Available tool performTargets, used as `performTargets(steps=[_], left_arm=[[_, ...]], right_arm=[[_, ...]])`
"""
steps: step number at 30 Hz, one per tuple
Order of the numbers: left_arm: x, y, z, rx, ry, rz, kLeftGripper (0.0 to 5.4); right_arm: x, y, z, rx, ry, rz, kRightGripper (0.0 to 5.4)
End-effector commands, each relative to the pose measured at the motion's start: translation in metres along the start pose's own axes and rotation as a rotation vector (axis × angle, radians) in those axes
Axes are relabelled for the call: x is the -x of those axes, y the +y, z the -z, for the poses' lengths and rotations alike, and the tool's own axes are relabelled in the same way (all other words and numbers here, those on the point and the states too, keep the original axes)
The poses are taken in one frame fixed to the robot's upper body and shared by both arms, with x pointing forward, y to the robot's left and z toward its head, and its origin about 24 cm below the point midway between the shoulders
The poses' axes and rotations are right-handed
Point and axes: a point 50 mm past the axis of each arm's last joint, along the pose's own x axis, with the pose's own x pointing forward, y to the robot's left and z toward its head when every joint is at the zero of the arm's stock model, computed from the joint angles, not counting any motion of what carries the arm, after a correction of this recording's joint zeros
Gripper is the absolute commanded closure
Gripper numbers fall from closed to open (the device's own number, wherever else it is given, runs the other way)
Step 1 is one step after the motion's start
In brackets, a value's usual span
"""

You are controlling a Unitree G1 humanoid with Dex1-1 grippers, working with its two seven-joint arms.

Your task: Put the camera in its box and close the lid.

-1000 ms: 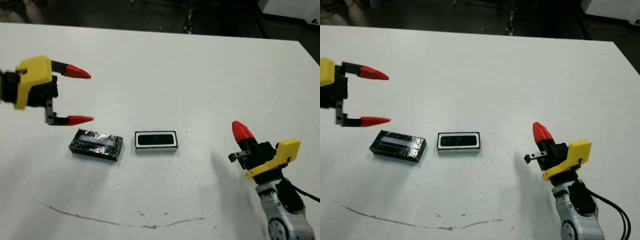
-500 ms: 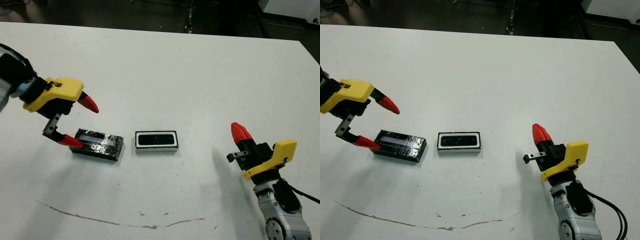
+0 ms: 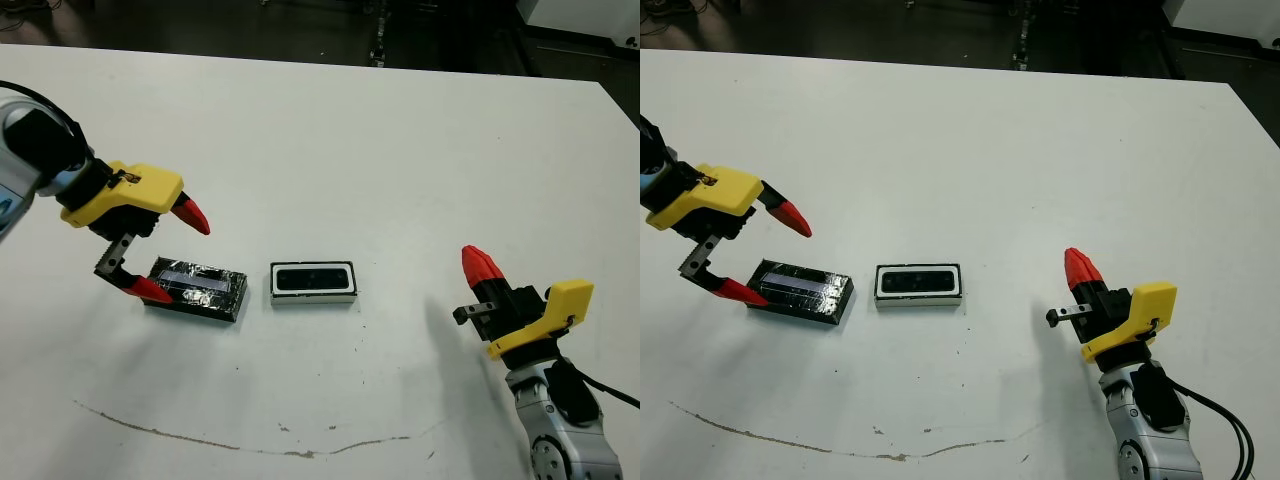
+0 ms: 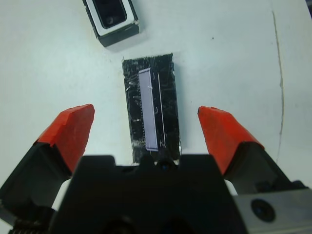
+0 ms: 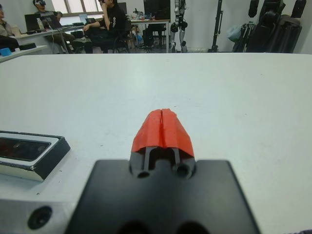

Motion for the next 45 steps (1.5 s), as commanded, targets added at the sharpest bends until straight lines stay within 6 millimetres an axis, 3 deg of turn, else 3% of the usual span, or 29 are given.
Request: performTargets(steps=[1, 15, 37, 45], left_arm=[[-0.005, -0.004, 0.004, 0.012, -0.029, 0.008, 0.0], [-0.016, -0.007, 0.01, 0.03, -0.092, 0.014, 0.0], [-0.033, -0.004, 0.02, 0.028, -0.063, 0.021, 0.0], [-0.037, -0.004, 0.02, -0.046, -0.019, 0.019, 0.0]], right_arm=[[0.003, -0.002, 0.003, 0.0, 0.02, 0.007, 5.38], [0.004, -0.001, 0.001, 0.014, 0.028, 0.012, 5.38], [0.005, -0.001, 0.002, 0.015, 0.023, -0.016, 5.38], [0.005, -0.001, 0.001, 0.02, 0.022, -0.025, 5.38]])
